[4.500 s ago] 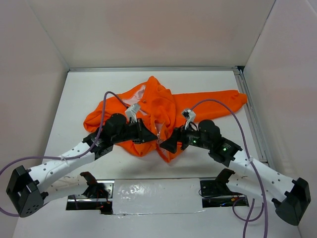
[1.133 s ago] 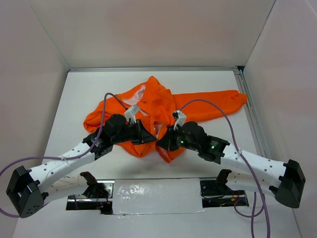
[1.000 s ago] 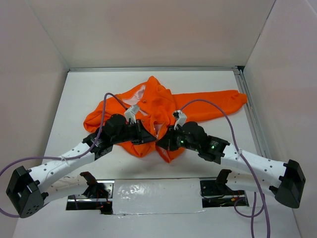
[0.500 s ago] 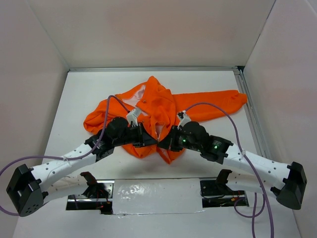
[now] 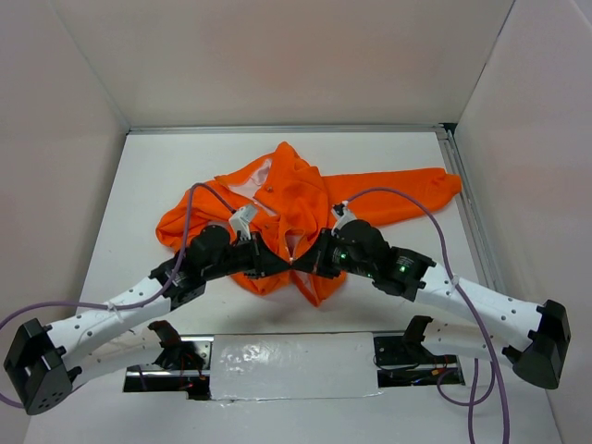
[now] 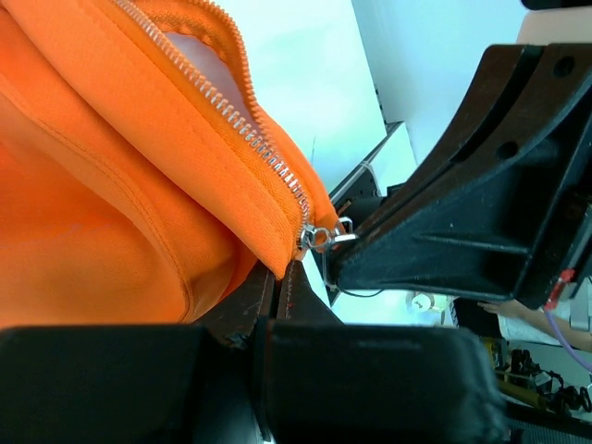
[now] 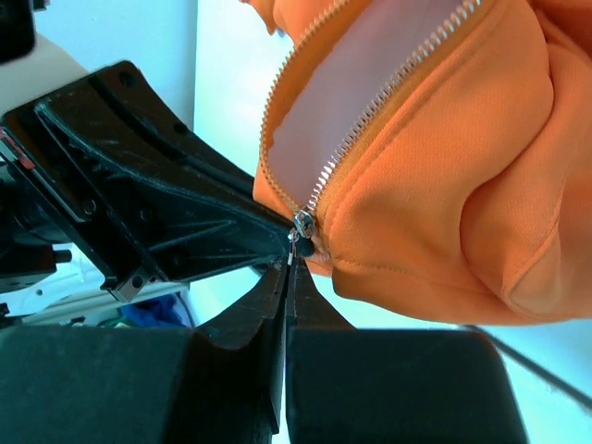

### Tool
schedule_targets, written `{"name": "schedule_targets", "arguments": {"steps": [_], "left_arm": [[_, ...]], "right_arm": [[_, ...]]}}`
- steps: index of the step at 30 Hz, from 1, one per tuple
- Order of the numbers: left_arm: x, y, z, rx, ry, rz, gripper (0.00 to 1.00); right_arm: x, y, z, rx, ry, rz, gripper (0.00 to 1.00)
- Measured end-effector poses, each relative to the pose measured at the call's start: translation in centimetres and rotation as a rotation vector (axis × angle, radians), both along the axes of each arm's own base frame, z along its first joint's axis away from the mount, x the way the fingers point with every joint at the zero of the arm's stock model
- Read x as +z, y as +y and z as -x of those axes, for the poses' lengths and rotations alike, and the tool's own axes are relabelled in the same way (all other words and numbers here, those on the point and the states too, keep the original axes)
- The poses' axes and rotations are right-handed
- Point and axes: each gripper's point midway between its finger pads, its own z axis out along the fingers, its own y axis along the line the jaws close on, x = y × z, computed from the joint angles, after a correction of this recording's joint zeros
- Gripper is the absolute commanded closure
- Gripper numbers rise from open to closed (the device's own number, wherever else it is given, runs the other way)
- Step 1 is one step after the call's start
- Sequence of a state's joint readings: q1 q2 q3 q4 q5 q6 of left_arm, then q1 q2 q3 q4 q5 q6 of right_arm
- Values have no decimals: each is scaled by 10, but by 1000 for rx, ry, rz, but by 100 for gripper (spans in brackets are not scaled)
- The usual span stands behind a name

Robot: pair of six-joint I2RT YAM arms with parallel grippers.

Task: Zip up the jacket

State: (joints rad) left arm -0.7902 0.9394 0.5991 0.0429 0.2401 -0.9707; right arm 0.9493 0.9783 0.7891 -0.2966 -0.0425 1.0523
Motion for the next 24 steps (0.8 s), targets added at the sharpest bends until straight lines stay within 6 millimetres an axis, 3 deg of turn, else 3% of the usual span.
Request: {"name": "schedule_targets", "arguments": {"steps": [12,24], "left_arm": [[-15,4,16,-31,21,-11,100],[-24,9,26,-66,73,-97,100]], "right_arm": [[-1,-12,-22,-60,-84,33,100],[-9,-6,-9,117,-181,95,100]]}}
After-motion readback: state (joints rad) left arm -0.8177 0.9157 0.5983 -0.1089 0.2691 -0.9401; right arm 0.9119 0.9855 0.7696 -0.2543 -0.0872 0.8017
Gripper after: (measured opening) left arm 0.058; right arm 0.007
